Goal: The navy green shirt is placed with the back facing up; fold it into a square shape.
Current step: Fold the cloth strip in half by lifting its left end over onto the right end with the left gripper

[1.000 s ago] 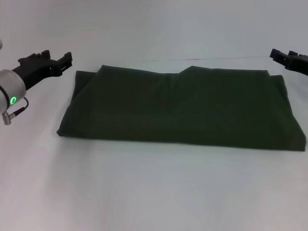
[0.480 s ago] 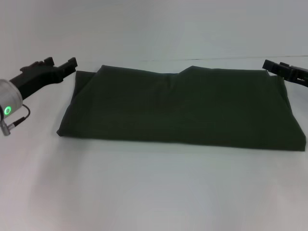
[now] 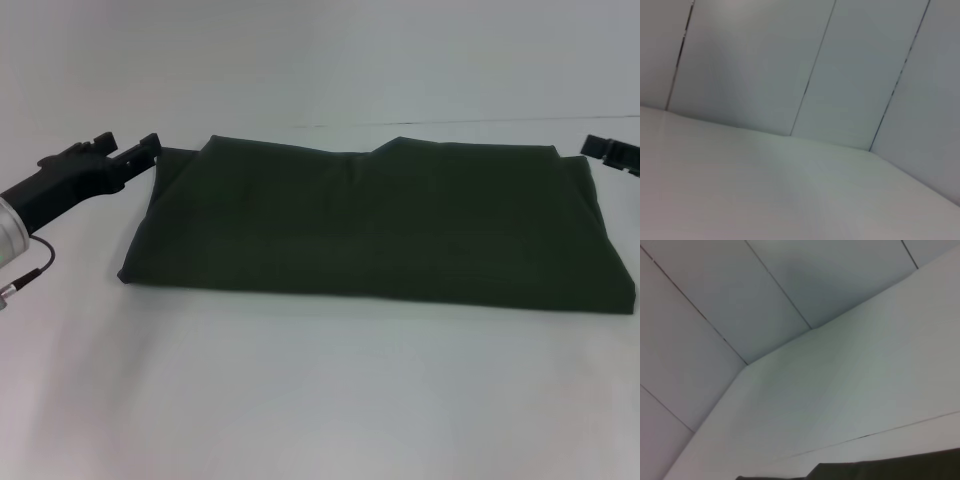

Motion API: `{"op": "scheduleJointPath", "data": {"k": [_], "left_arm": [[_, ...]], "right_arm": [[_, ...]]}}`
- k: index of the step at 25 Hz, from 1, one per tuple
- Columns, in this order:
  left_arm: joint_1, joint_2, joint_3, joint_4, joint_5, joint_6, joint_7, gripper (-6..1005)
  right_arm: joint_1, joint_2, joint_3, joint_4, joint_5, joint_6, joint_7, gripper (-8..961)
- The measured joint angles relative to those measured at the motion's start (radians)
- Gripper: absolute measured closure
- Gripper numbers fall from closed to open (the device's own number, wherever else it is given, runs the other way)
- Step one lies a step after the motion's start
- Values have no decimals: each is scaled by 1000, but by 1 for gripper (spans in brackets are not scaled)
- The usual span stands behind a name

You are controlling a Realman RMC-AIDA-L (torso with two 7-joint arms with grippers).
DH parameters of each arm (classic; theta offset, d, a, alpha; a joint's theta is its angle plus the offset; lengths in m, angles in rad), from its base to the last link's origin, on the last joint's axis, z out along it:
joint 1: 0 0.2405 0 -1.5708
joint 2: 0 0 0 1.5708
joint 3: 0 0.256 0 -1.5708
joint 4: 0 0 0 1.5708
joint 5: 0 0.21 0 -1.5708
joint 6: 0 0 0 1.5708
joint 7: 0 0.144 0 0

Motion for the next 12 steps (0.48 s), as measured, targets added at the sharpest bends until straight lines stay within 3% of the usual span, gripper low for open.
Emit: {"op": "scheduleJointPath", "data": {"k": [6, 12], "left_arm": [[-9, -3, 3, -21, 3, -69, -30, 247], [5, -3, 5, -15, 15, -70, -88, 247]], "right_arm": [[-3, -41, -9, -17, -4, -53, 90, 309], [-3, -43, -41, -23, -6, -42, 121, 310]]}}
